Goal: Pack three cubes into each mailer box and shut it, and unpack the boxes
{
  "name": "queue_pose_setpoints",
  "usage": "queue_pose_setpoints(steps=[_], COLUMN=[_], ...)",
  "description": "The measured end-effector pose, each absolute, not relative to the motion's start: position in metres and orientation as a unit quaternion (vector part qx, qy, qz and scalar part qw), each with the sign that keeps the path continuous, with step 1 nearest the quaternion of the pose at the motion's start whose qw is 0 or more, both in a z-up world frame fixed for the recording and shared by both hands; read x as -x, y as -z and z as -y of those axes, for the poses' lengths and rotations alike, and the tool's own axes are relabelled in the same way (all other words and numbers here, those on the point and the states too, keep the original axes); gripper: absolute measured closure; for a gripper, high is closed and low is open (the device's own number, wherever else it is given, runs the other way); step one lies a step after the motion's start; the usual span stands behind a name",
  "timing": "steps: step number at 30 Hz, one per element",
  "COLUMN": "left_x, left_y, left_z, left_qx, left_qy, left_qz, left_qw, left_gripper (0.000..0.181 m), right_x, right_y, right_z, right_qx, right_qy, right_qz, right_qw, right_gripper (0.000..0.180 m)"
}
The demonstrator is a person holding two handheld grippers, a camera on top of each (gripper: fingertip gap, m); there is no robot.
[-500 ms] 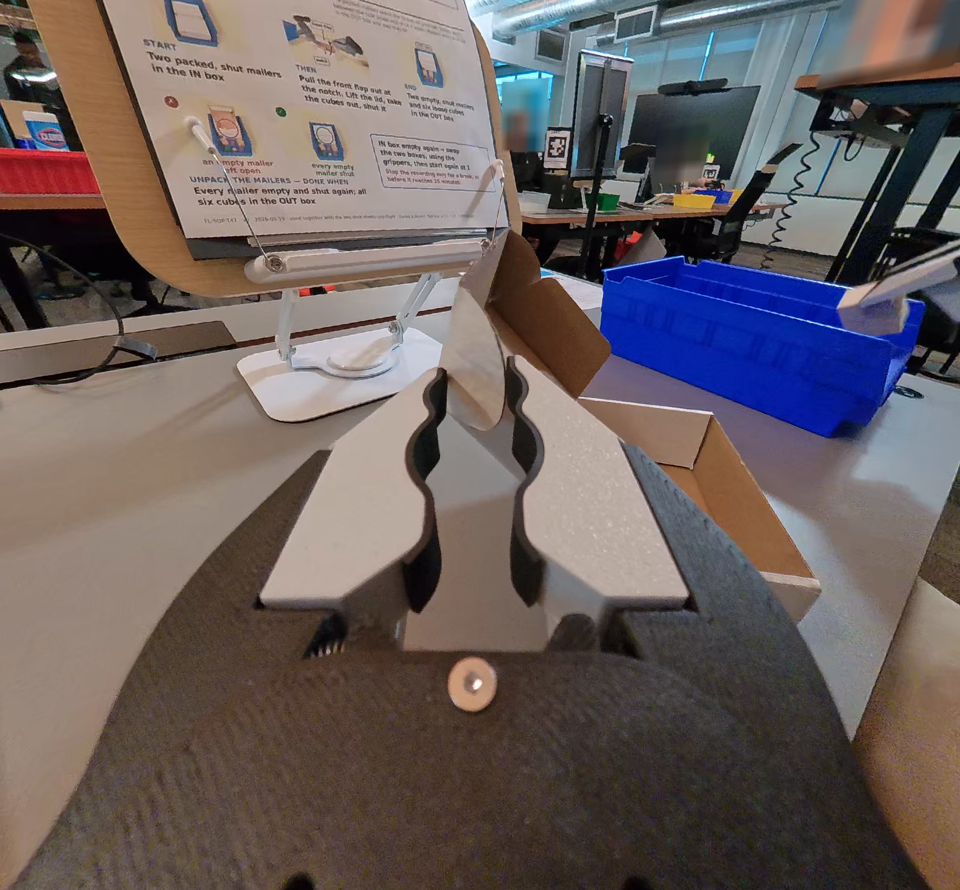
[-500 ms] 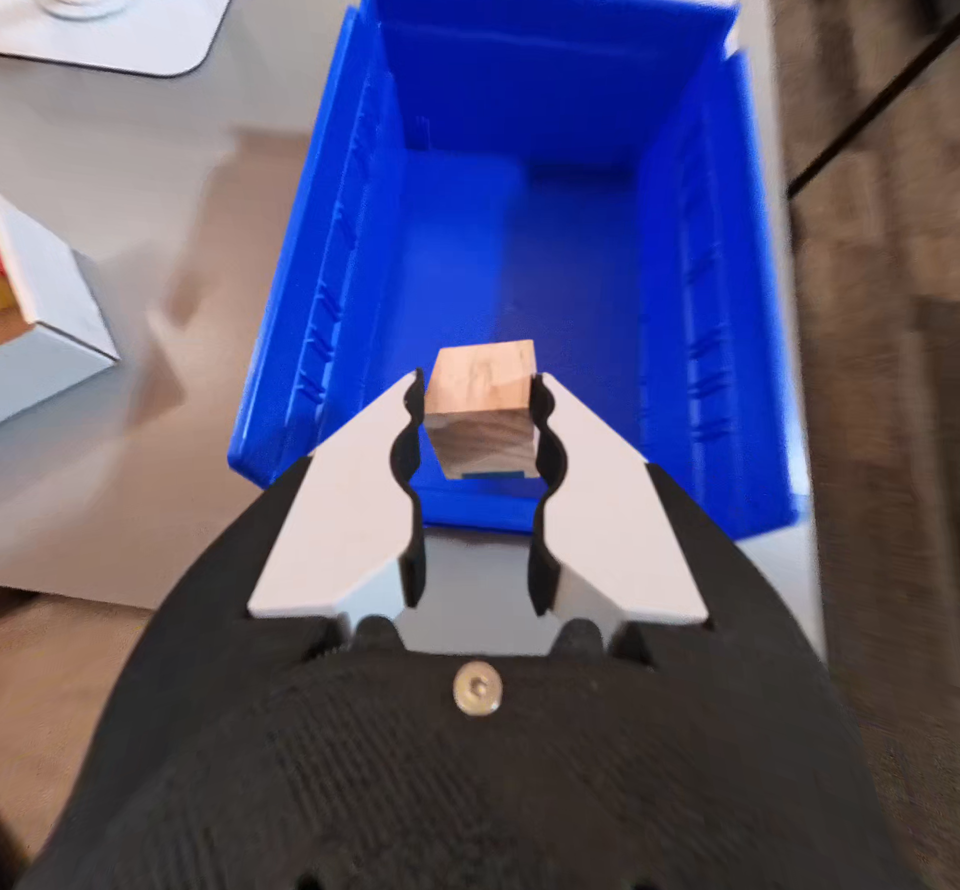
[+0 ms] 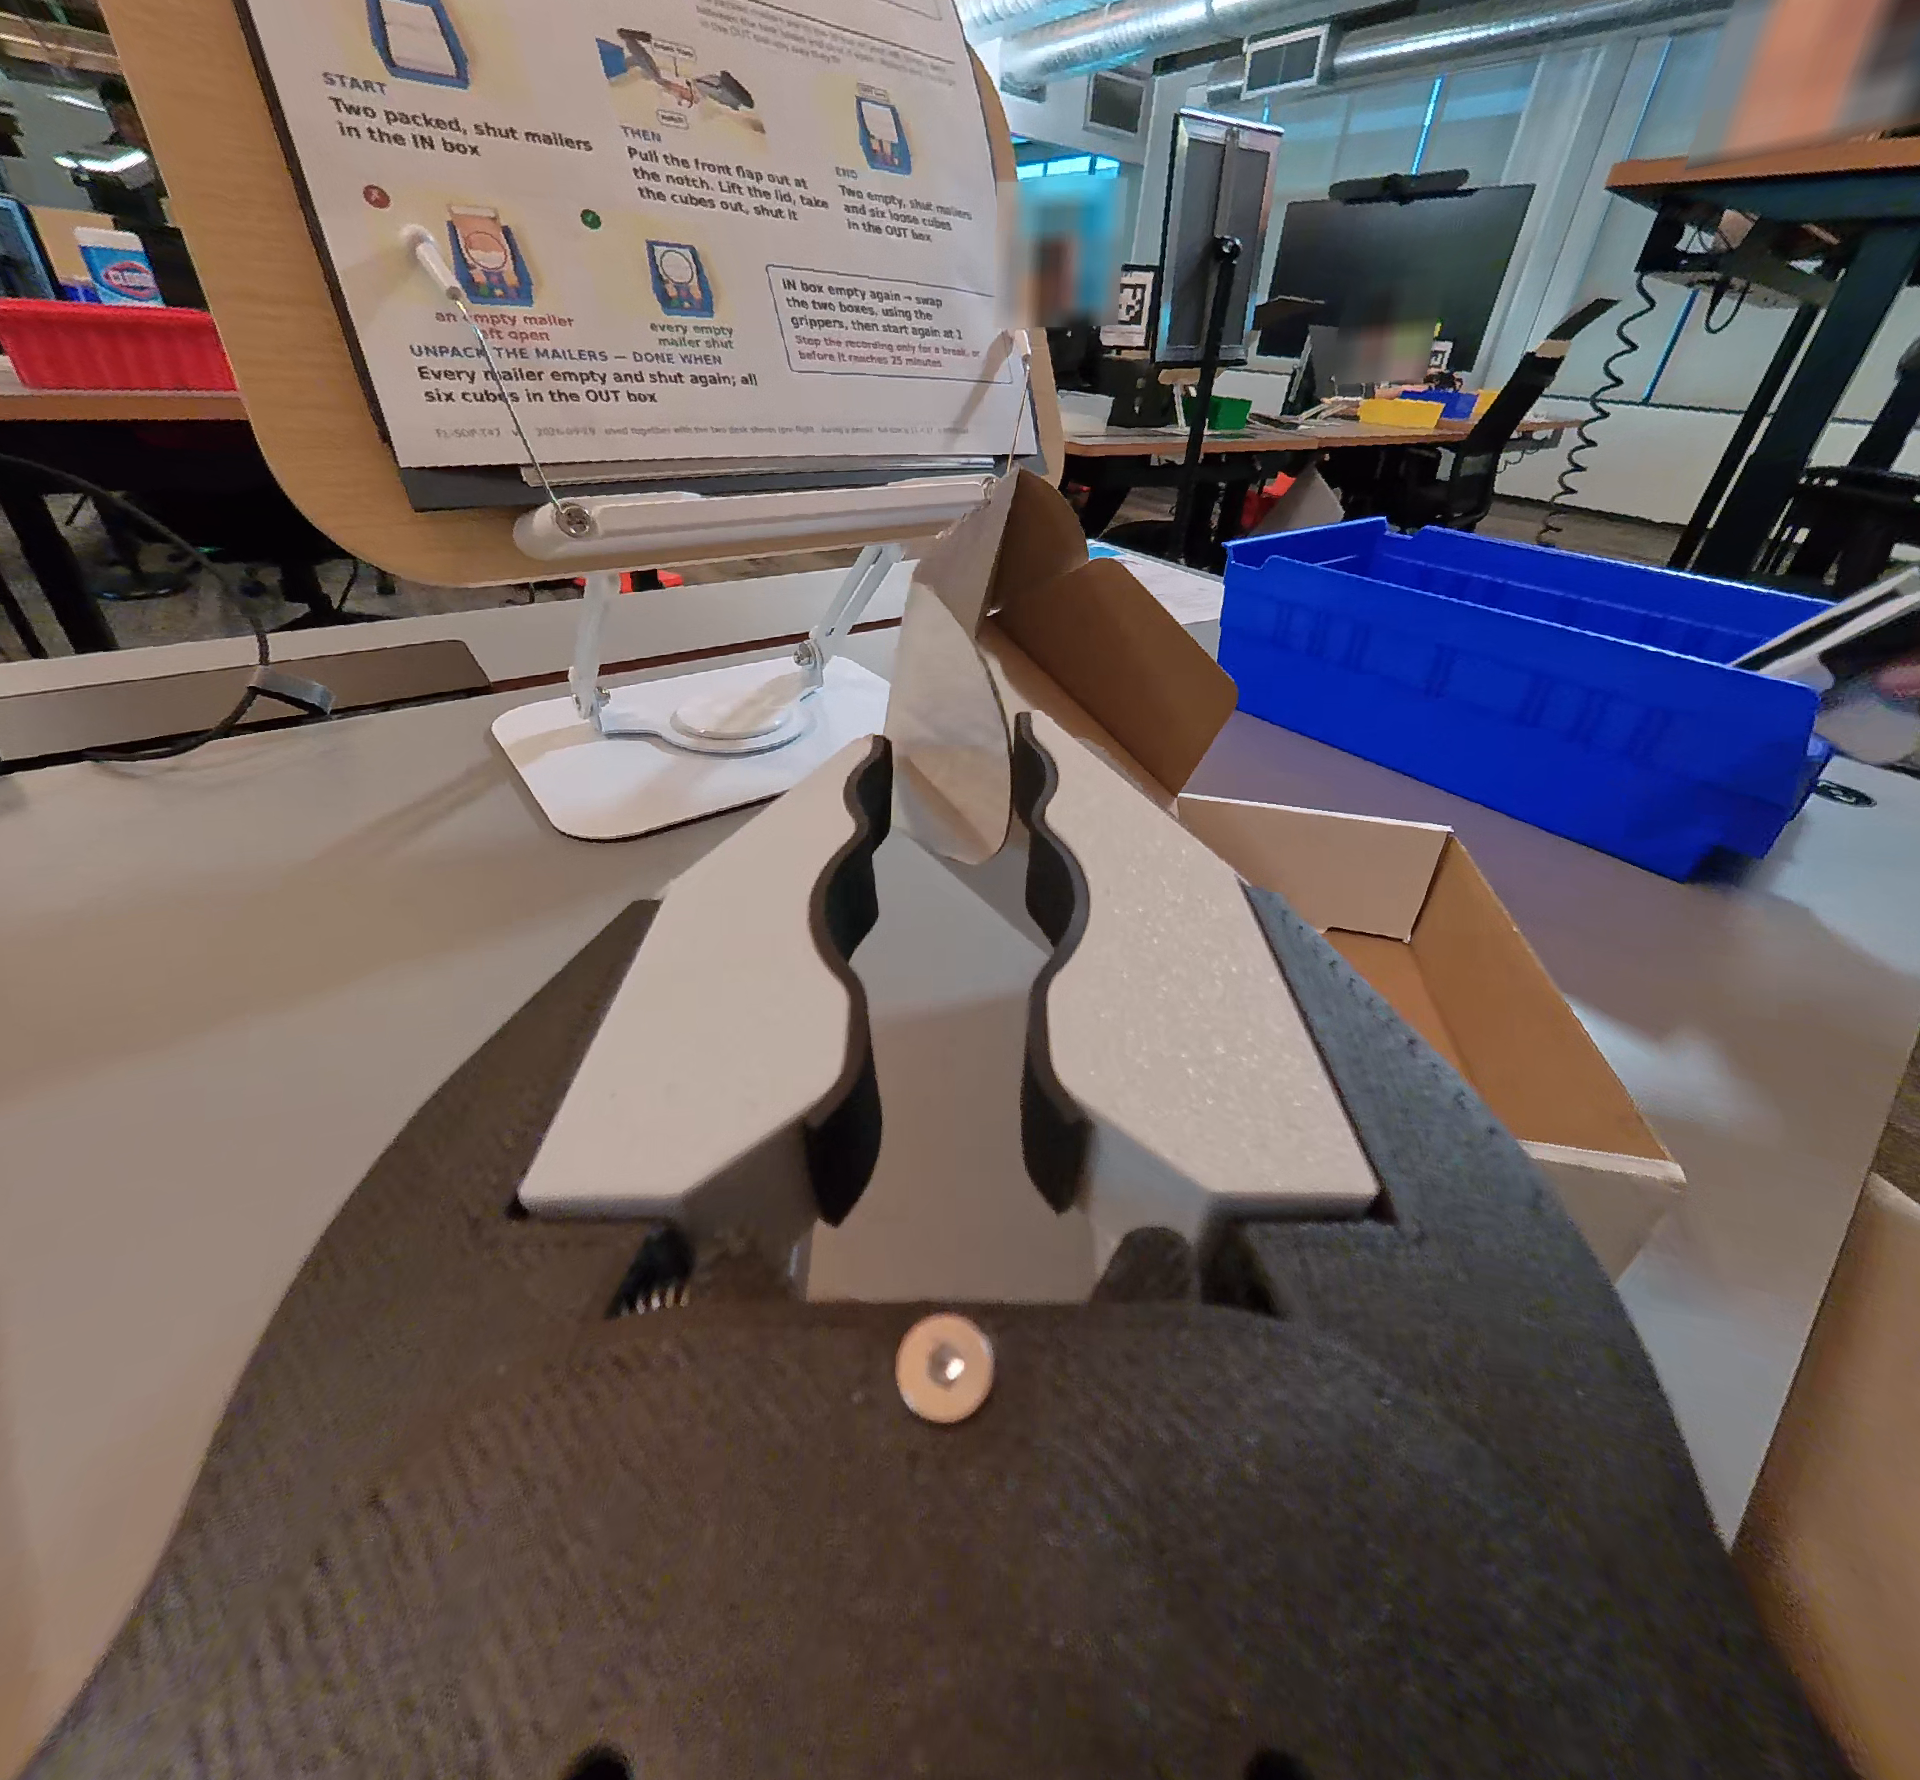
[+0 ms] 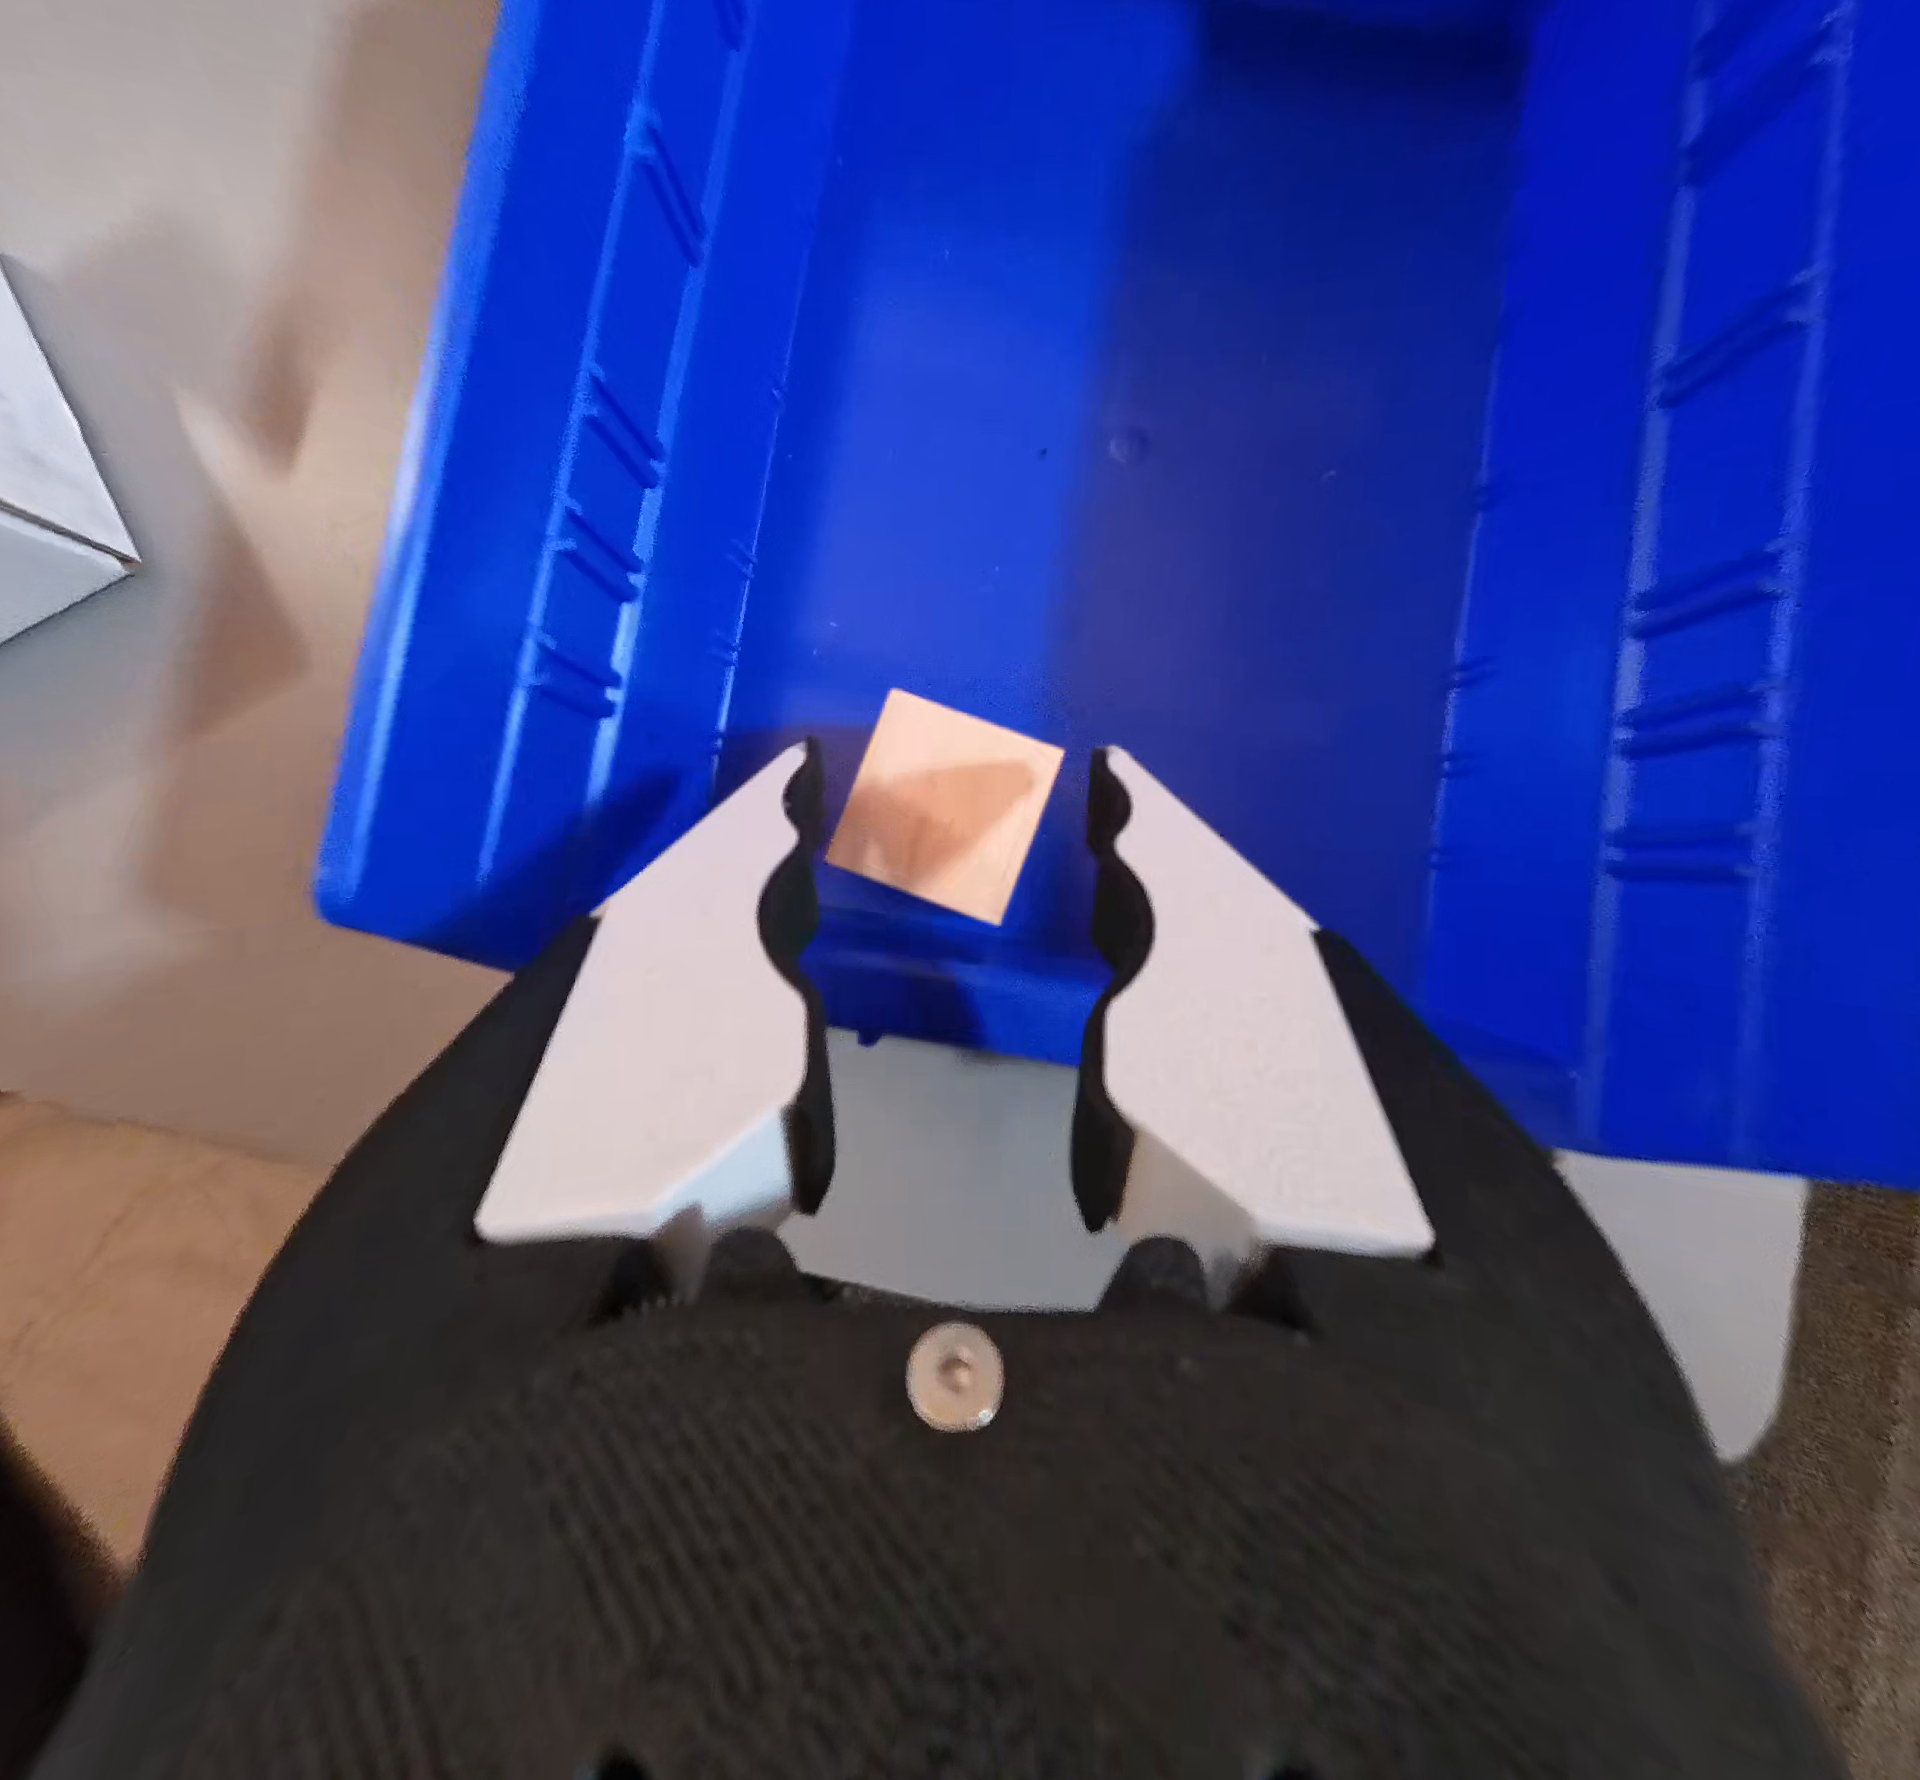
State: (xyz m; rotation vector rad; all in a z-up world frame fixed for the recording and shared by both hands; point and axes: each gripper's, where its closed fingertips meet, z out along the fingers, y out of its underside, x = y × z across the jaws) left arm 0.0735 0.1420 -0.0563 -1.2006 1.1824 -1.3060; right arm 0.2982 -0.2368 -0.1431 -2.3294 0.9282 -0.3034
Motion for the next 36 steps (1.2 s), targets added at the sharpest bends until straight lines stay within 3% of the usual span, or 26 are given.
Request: queue_pose_setpoints(steps=[1,6,9,14,21,27,31,36], left_x=[-0.073,-0.074,-0.074,-0.072,-0.071,-0.072,-0.073,-0.072], left_y=[0.056,0.055,0.054,0.053,0.053,0.055,0.056,0.053], left_z=[-0.142,-0.139,-0.138,-0.135,-0.135,-0.139,-0.141,-0.136], left_qx=[0.492,0.486,0.484,0.480,0.474,0.484,0.491,0.485], left_qy=[0.537,0.536,0.537,0.543,0.544,0.551,0.553,0.546], left_qz=[-0.486,-0.488,-0.486,-0.485,-0.490,-0.485,-0.482,-0.488], left_qw=[0.484,0.488,0.491,0.489,0.489,0.476,0.470,0.478], left_gripper=[0.158,0.158,0.159,0.158,0.157,0.157,0.156,0.156], right_x=[-0.298,-0.269,-0.216,-0.145,-0.163,-0.152,-0.158,-0.156], right_y=[0.133,0.036,0.008,0.054,0.159,0.173,0.174,0.162], right_z=[0.237,0.187,0.122,0.019,-0.037,-0.051,-0.050,-0.048], right_qx=[0.876,0.840,0.841,0.882,0.946,0.948,0.947,0.940], right_qy=[0.122,0.165,0.133,0.082,0.117,0.058,0.093,0.092], right_qz=[-0.350,-0.273,-0.178,-0.055,-0.028,-0.031,-0.024,-0.029], right_qw=[0.310,0.439,0.494,0.460,0.301,0.312,0.305,0.329], right_gripper=[0.129,0.128,0.128,0.130,0.133,0.137,0.155,0.155])
